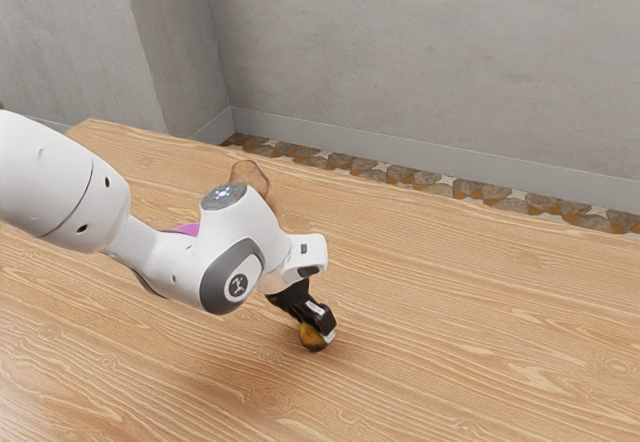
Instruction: Place the pear in the bowl.
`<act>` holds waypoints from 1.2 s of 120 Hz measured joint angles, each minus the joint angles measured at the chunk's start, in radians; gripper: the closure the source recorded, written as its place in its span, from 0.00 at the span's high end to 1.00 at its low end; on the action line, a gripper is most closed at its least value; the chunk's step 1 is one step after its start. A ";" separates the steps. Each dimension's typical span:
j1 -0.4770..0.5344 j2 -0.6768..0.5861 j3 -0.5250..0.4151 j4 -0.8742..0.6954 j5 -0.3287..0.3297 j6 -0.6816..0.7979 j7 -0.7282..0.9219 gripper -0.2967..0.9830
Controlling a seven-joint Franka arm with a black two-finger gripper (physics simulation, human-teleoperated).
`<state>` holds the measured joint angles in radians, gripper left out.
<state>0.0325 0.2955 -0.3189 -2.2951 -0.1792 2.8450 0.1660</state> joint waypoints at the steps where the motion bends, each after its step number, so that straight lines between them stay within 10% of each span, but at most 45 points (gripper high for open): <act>1: 0.000 0.000 0.000 0.000 0.000 0.000 0.000 0.48; 63: 0.003 -0.103 0.019 0.001 0.009 -0.058 -0.010 0.42; 144: 0.010 -0.099 0.319 0.234 0.138 -0.347 0.002 0.44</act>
<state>0.0429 0.1964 -0.0004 -2.0606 -0.0417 2.4983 0.1678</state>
